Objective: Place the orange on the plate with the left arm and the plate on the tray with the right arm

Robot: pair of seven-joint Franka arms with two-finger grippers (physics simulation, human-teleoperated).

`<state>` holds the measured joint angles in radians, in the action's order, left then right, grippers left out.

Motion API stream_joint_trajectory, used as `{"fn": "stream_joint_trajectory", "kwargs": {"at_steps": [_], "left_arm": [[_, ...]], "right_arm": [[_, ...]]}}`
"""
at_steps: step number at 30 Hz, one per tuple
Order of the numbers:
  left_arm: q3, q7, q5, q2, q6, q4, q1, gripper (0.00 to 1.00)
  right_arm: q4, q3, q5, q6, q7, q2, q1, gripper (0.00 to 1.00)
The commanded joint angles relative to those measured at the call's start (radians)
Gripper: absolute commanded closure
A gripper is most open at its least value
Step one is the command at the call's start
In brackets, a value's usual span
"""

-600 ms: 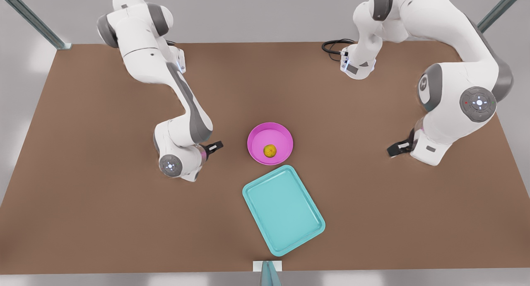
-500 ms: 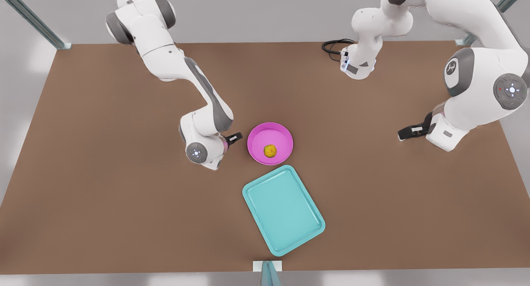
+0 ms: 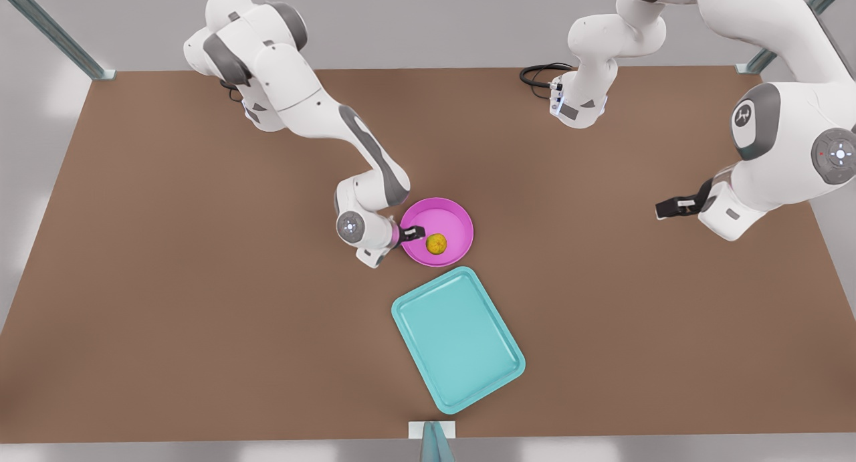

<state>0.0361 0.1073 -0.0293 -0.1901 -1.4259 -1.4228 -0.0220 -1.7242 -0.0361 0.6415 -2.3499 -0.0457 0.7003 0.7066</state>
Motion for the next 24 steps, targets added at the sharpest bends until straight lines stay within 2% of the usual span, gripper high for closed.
{"fn": "stream_joint_trajectory", "kwargs": {"at_steps": [1,10,11,12,14,17,20,23,24], "left_arm": [[-0.001,-0.109,-0.012,0.000,0.008,0.001,-0.001,0.00],[-0.001,-0.101,-0.012,-0.014,0.013,0.001,-0.001,0.00],[-0.001,-0.101,-0.012,-0.011,0.019,0.001,0.001,0.00],[-0.001,-0.106,-0.012,-0.006,0.028,0.001,0.001,0.00],[-0.002,-0.106,-0.001,-0.008,0.015,0.001,-0.001,0.00],[-0.004,-0.095,-0.003,-0.012,-0.016,0.016,-0.001,0.00],[-0.004,-0.098,-0.001,-0.009,-0.033,0.016,-0.001,0.00],[-0.012,-0.106,-0.003,-0.009,-0.030,0.016,-0.001,0.00],[-0.012,-0.107,-0.003,-0.008,-0.028,0.016,-0.001,0.00]], "right_arm": [[0.001,0.001,0.004,-0.049,-0.077,0.008,0.008,0.00],[0.006,0.018,0.006,-0.042,-0.069,0.025,0.011,0.00],[0.006,0.018,0.006,-0.042,-0.068,0.025,0.011,0.08],[0.006,0.018,0.006,-0.042,-0.063,0.025,0.010,0.25],[0.006,0.018,0.006,-0.042,-0.062,0.024,0.011,0.37],[0.006,0.018,0.006,-0.039,-0.063,0.022,0.013,0.51],[0.008,0.018,0.006,-0.031,-0.063,0.024,0.008,0.69],[0.012,0.018,0.006,-0.011,-0.060,0.024,0.005,0.78],[0.012,0.018,0.006,-0.009,-0.062,0.021,0.005,0.79]]}}
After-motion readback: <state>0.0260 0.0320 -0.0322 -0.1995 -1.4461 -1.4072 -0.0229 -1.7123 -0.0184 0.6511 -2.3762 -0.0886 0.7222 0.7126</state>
